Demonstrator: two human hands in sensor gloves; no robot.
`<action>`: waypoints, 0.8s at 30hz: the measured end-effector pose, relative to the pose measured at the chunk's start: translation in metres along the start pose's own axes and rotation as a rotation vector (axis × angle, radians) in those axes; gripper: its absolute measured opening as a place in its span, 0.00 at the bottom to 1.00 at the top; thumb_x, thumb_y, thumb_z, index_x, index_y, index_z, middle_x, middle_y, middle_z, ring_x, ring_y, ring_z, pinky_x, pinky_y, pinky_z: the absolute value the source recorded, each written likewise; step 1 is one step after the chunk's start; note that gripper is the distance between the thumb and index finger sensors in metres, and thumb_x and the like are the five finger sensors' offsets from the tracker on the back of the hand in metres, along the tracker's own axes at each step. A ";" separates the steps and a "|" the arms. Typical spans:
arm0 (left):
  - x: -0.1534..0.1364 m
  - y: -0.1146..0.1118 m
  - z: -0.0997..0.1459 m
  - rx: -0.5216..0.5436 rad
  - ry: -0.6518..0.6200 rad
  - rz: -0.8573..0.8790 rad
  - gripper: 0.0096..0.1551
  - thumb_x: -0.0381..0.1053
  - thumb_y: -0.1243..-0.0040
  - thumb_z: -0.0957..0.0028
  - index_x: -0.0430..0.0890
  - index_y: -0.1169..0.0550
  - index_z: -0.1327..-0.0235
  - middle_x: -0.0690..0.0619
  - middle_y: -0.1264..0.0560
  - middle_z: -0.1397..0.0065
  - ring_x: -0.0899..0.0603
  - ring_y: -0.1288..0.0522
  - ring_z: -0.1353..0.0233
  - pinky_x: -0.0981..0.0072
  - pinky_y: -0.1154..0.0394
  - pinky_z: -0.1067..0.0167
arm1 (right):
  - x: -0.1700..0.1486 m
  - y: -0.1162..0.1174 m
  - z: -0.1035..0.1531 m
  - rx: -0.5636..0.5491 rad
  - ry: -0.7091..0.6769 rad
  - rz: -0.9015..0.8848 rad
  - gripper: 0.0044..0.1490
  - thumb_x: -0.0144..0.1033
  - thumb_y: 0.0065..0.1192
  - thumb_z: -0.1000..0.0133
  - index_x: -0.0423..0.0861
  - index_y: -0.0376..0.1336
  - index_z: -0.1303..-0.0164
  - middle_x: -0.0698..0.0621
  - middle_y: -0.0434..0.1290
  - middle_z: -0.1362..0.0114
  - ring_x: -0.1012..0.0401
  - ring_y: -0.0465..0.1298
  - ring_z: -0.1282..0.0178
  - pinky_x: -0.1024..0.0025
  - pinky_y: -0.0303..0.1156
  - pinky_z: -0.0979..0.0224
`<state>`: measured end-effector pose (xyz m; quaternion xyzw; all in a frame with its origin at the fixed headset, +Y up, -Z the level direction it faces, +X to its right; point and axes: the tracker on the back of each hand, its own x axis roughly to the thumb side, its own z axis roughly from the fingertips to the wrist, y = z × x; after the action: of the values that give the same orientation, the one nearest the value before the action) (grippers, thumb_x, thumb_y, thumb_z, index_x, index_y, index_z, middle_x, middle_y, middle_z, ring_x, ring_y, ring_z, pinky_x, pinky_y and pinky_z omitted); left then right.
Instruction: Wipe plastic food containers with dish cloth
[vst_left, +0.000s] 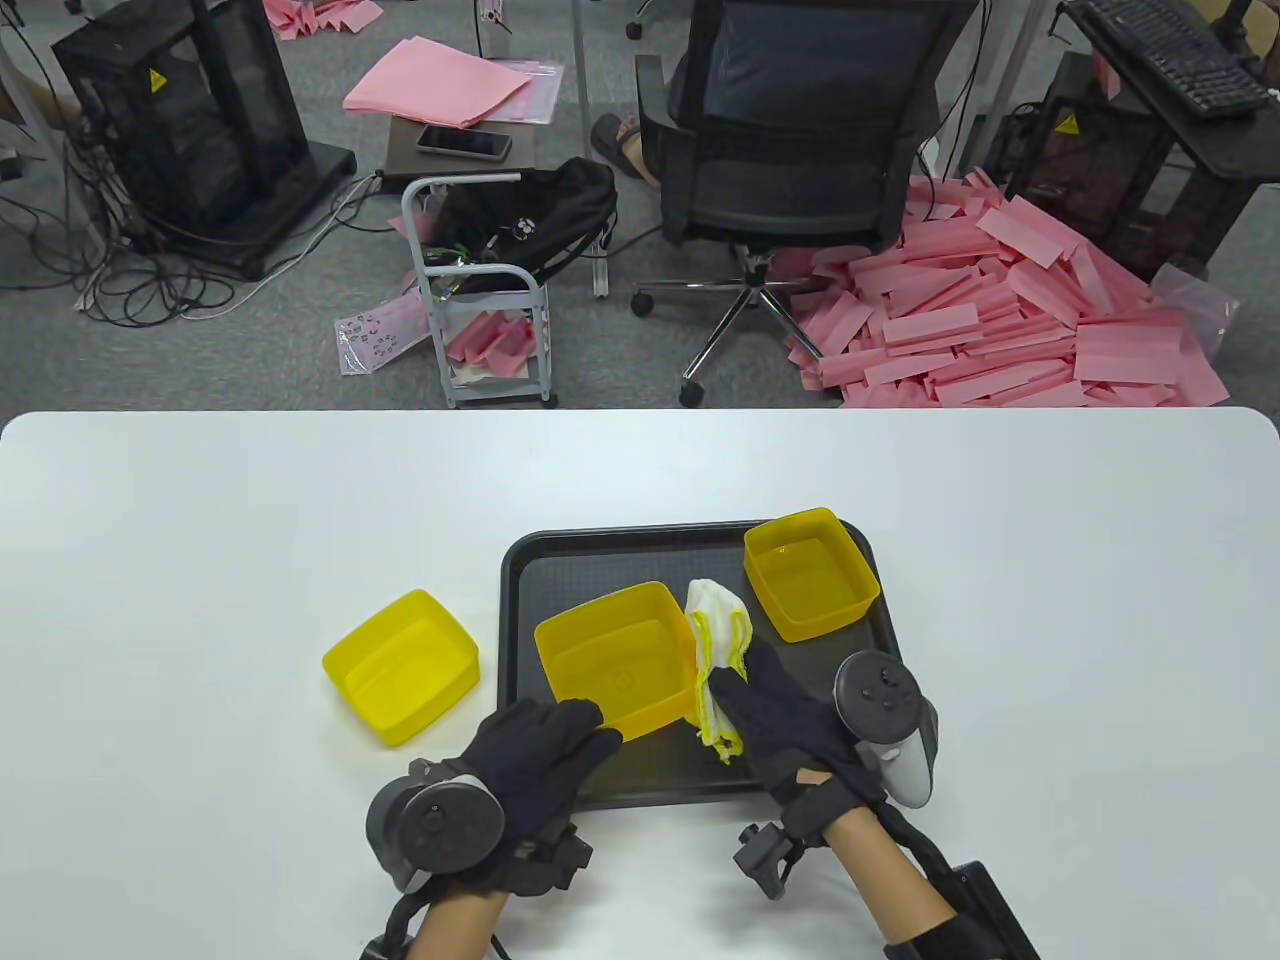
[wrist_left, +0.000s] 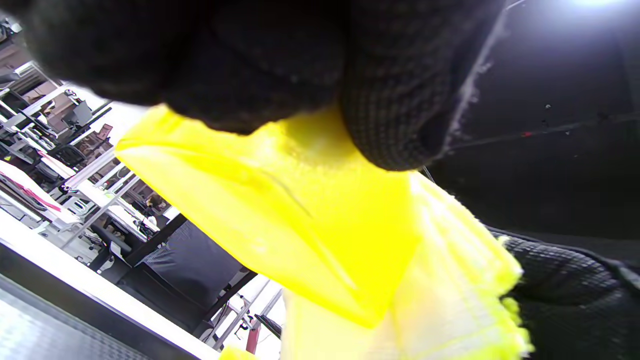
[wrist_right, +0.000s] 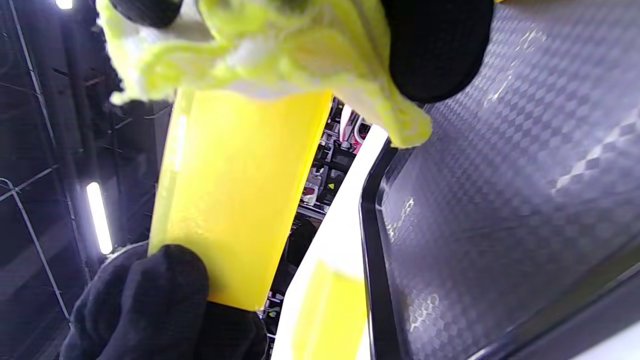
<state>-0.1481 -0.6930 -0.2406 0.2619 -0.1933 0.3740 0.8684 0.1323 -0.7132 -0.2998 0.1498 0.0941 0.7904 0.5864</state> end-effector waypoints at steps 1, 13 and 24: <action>0.001 0.000 0.000 -0.001 -0.004 -0.002 0.21 0.61 0.29 0.57 0.49 0.10 0.60 0.51 0.14 0.74 0.44 0.16 0.69 0.51 0.19 0.66 | -0.003 0.000 0.000 0.001 -0.012 -0.016 0.41 0.61 0.36 0.33 0.51 0.42 0.14 0.40 0.53 0.14 0.39 0.64 0.23 0.48 0.73 0.30; 0.010 -0.005 -0.001 -0.068 -0.110 0.116 0.21 0.61 0.29 0.57 0.49 0.10 0.61 0.51 0.14 0.74 0.44 0.17 0.69 0.51 0.19 0.66 | -0.034 -0.001 0.003 0.047 -0.069 -0.289 0.44 0.71 0.27 0.34 0.60 0.37 0.10 0.39 0.43 0.09 0.36 0.54 0.18 0.41 0.67 0.26; 0.024 -0.007 -0.002 -0.120 -0.177 0.249 0.21 0.61 0.30 0.56 0.49 0.10 0.60 0.52 0.14 0.73 0.44 0.17 0.69 0.51 0.19 0.65 | -0.050 -0.015 0.008 0.048 -0.091 -0.538 0.45 0.72 0.27 0.35 0.57 0.46 0.11 0.38 0.52 0.12 0.36 0.62 0.24 0.41 0.69 0.28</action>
<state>-0.1272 -0.6831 -0.2315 0.2154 -0.3221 0.4421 0.8090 0.1616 -0.7573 -0.3034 0.1688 0.1227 0.5964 0.7751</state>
